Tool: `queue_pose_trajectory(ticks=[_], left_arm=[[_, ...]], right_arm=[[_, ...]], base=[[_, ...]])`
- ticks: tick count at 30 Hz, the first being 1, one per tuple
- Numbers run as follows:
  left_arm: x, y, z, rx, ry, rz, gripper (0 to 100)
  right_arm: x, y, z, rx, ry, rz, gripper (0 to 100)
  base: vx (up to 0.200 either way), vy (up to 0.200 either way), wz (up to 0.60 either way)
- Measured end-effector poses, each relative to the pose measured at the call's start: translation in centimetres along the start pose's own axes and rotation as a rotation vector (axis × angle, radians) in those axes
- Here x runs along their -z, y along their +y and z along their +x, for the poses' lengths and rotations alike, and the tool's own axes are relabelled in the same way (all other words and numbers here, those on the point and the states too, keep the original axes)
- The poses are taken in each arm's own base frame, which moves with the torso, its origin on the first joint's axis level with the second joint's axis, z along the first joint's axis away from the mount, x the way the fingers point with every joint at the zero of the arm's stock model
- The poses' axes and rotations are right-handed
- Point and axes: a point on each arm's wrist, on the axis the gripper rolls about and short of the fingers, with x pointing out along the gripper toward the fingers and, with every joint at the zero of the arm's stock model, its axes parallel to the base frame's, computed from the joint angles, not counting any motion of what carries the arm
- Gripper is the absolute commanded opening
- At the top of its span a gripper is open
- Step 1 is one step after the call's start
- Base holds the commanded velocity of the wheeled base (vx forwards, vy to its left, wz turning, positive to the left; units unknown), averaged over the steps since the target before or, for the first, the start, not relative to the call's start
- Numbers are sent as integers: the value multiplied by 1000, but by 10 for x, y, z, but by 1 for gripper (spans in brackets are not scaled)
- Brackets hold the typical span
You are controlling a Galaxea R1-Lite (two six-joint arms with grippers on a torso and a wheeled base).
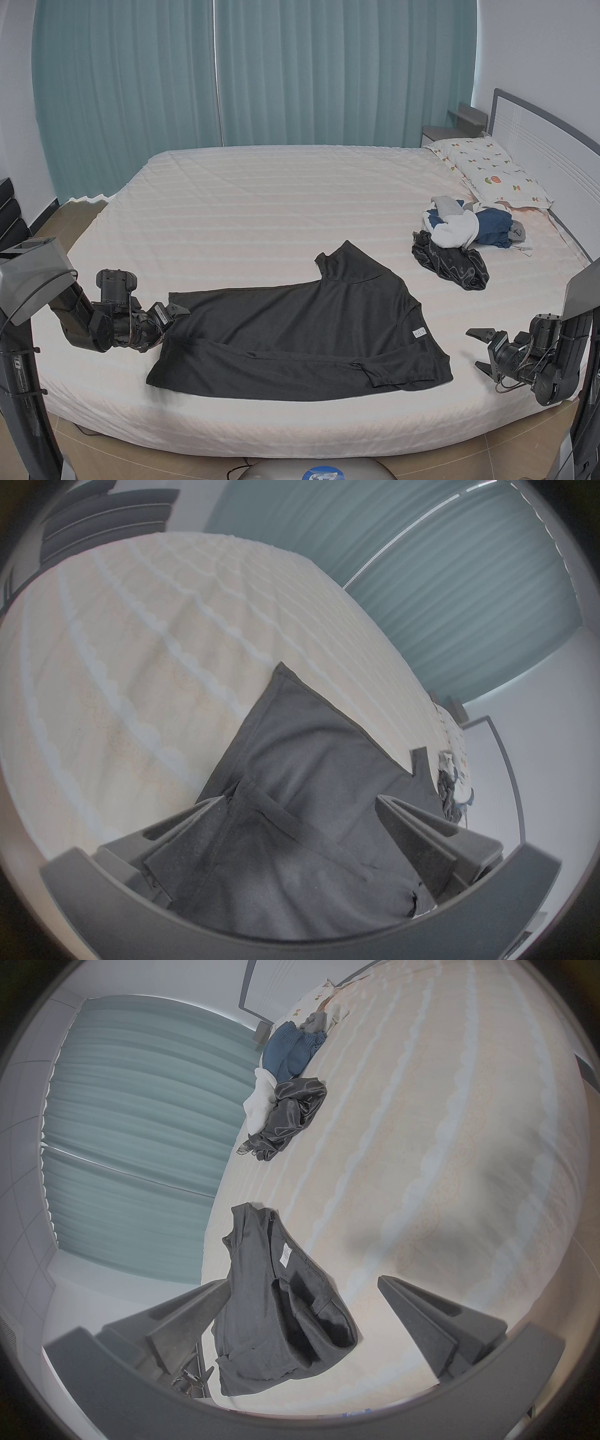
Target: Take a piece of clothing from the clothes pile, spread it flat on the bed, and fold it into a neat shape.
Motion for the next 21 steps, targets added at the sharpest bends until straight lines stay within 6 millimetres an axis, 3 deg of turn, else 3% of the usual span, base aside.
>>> queue_pose_trajectory(ticks=[10,16,21], left_arm=[[1,7,-4,65,65,153,100],[3,13,4,63,76,297,100],[5,17,12,72,92,316,100]], right_arm=[[1,-1,-1,4,4,-7,100],[2,-2,-1,10,9,-18,100],[3,-2,-1,12,10,-20,100]], base=[[0,0,0],[0,0,0],[0,0,0]])
